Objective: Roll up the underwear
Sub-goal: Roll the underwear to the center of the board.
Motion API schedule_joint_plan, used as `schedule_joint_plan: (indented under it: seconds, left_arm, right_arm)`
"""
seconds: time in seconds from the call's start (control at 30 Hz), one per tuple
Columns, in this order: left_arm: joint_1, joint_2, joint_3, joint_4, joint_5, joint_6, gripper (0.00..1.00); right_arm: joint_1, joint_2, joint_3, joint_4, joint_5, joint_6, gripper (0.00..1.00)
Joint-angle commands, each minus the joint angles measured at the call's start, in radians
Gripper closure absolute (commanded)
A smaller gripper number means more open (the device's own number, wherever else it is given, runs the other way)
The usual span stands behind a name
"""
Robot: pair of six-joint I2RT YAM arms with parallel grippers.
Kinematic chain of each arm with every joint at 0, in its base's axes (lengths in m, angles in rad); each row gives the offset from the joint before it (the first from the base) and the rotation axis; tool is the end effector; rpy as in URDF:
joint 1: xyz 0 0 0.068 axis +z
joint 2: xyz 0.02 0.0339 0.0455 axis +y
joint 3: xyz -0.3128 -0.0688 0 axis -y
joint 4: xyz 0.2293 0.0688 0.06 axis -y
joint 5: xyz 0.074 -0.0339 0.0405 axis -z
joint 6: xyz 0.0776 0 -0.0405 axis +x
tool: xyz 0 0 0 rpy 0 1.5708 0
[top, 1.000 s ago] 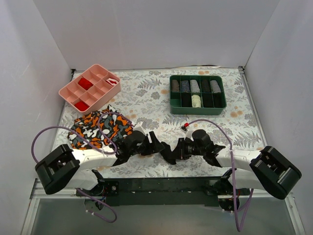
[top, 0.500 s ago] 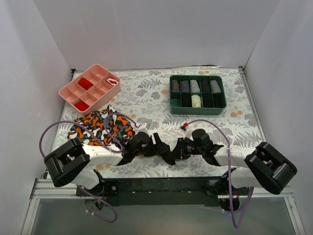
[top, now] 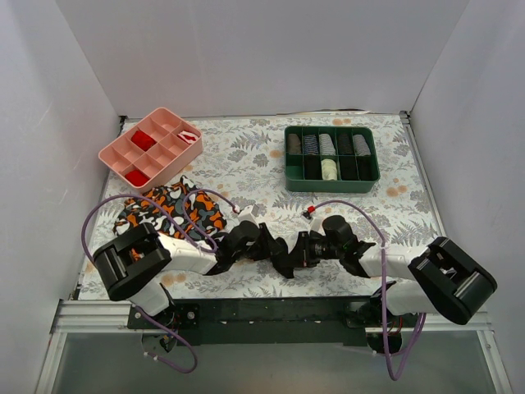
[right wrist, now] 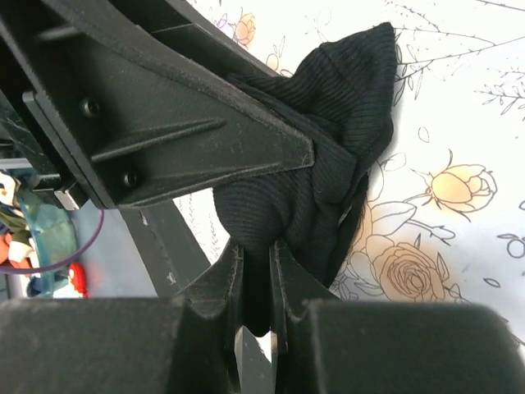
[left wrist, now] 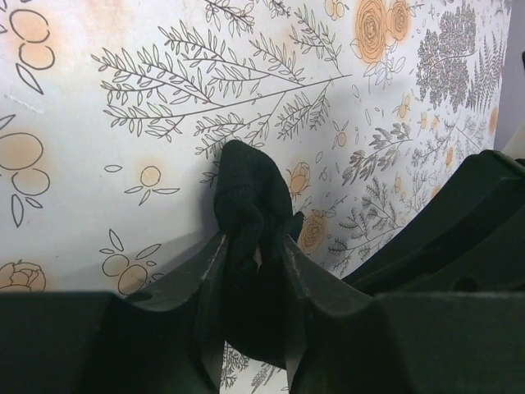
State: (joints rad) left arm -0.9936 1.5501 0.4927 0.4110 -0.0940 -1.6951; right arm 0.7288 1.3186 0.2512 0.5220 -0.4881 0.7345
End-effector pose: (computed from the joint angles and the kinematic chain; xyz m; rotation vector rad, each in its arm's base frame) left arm 0.1693 -0.2467 0.1649 -0.9439 2.4037 -1.2261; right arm 0.1451 0.1783 0.1706 -0.3223 2.3477 1.3174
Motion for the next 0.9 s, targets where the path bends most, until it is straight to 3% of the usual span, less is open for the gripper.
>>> schedule_joint_plan:
  seconds: [0.0,0.13,0.23,0.27,0.43,0.47,0.63,0.87]
  left_arm:
    - [-0.020,-0.025,-0.013,-0.109,-0.022,0.005,0.82]
    - [-0.020,-0.061,0.012,-0.184,-0.024,0.018,0.93]
    - [-0.020,-0.085,0.053,-0.296,-0.021,0.020,0.97]
    - [-0.020,-0.088,0.067,-0.358,-0.016,0.020,0.98]
    - [-0.020,-0.073,0.156,-0.534,0.005,0.008,0.99]
    - [-0.020,-0.065,0.182,-0.564,0.025,0.008,0.98]
    - [-0.020,-0.010,0.277,-0.670,0.056,0.014,0.97]
    - [-0.020,0.034,0.313,-0.712,0.057,0.006,0.98]
  right_arm:
    - [0.003,-0.005,-0.014,-0.226,0.068,-0.096,0.91]
    - [0.003,-0.005,0.034,-0.289,0.071,-0.170,0.86]
    - [0.006,-0.051,0.080,-0.358,0.100,-0.243,0.72]
    - [0.007,-0.102,0.097,-0.423,0.124,-0.263,0.63]
    - [0.061,-0.313,0.190,-0.600,0.282,-0.389,0.40]
    - [0.073,-0.367,0.219,-0.623,0.304,-0.397,0.29]
    - [0.263,-0.417,0.299,-0.763,0.558,-0.432,0.24]
    - [0.506,-0.273,0.349,-0.800,0.835,-0.342,0.23]
